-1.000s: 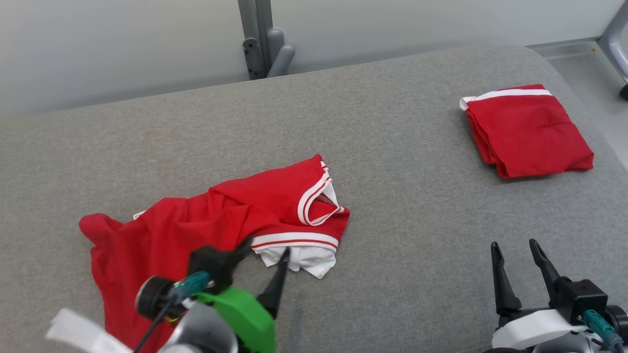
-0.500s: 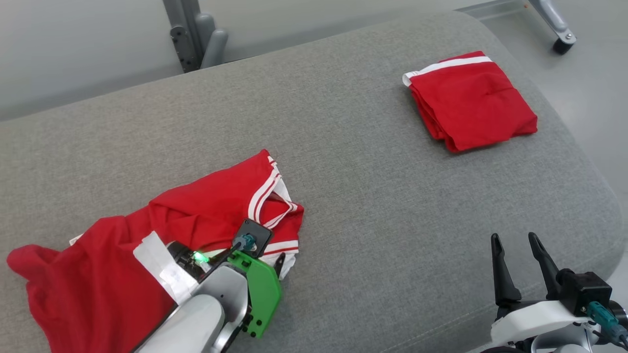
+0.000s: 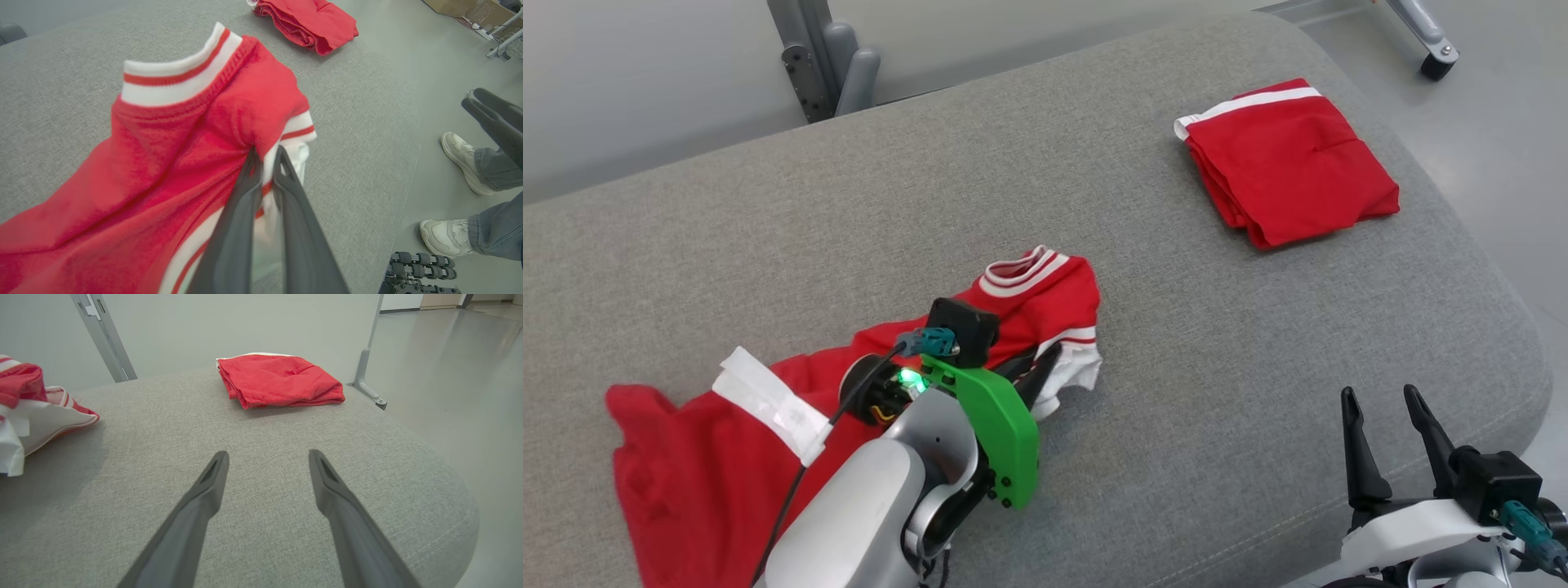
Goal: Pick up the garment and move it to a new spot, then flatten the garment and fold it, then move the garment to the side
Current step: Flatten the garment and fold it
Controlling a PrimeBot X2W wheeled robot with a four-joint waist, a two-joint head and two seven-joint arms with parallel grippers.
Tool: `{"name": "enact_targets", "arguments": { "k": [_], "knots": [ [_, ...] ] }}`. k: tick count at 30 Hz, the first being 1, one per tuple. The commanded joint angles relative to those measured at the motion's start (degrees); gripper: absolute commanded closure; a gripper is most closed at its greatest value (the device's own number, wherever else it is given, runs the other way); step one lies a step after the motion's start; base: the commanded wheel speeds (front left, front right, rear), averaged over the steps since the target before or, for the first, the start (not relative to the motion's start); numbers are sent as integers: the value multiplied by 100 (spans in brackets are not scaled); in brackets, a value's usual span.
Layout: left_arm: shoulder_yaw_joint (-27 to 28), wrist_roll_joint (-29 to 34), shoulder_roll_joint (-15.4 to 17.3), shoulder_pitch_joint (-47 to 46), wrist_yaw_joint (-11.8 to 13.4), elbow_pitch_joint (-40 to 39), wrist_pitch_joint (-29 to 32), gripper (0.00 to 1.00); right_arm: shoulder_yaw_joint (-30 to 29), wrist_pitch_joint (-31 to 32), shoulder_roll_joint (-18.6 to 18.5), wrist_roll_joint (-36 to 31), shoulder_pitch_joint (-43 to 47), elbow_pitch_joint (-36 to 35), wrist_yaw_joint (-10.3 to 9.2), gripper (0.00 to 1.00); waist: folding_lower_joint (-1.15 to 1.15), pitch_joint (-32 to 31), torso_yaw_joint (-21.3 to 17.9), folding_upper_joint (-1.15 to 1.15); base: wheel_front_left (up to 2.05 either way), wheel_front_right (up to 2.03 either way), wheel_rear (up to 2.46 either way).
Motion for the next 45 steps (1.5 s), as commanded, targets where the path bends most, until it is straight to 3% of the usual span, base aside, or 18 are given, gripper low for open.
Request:
{"name": "enact_targets", "arguments": {
  "k": [1, 4, 7, 11, 12, 13, 14, 16, 17, 18, 22, 34, 39, 45],
  "knots": [
    [58, -229, -71, 7, -78, -183, -2, 100, 1, -1, -16, -39, -29, -16, -9, 0, 0, 13, 21, 66, 0, 0, 0],
    [142, -680, -183, 69, -160, -363, 150, 100, 21, -1, -16, -42, -71, -13, -9, 0, 0, 55, 34, 66, 0, 0, 0],
    [188, -958, -289, -63, -175, -63, 235, 100, 60, -1, -15, -34, -144, 23, -9, 0, 0, 134, 26, 66, 0, 0, 0],
    [247, -714, -342, -511, -102, 810, -75, 100, 186, -1, -16, -5, -270, 87, -9, 0, 0, 255, -68, 66, 0, 0, 0],
    [262, -624, -350, -615, -63, 1050, -237, 82, 227, -1, -16, 6, -308, 100, -9, 0, 0, 285, -105, 66, 0, 0, 0],
    [262, -624, -350, -615, -63, 1050, -237, 82, 227, -1, -16, 6, -308, 100, -9, 0, 0, 285, -105, 66, 0, 0, 0],
    [243, -487, -348, -730, -48, 1304, -381, 64, 265, -1, -15, 12, -343, 110, -9, 0, 0, 307, -145, 66, 0, 0, 0],
    [272, -371, -376, -950, -14, 1732, -691, 55, 287, -1, -19, 23, -355, 118, -9, 0, 0, 339, -210, 66, 0, 0, 0],
    [260, -290, -385, -1055, -6, 1920, -826, 16, 293, -1, -17, 25, -352, 118, -9, 0, 0, 351, -236, 66, 0, 0, 0],
    [234, -241, -394, -1135, -17, 2106, -917, 0, 294, -1, -14, 34, -337, 120, -9, 0, 0, 359, -259, 66, 0, 0, 0],
    [208, -199, -441, -1352, -64, 2692, -1179, 0, 260, -1, -14, 60, -246, 147, -9, 0, 0, 377, -311, 66, 0, 0, 0],
    [370, -92, -435, -1806, 215, 3410, -2062, 0, 254, 0, -16, 75, -252, 164, -9, 0, 0, 329, -148, 66, 0, 0, 0],
    [289, -150, -517, -1788, 159, 3077, -2199, 0, 218, 0, -15, 59, -217, 148, -9, 0, 0, 285, -59, 66, 0, 0, 0],
    [-236, 53, -568, -1479, 122, 2087, -1863, 0, 213, 0, -16, 31, -99, 144, -9, 0, 0, 238, 11, 66, 0, 0, 0]
  ]
}}
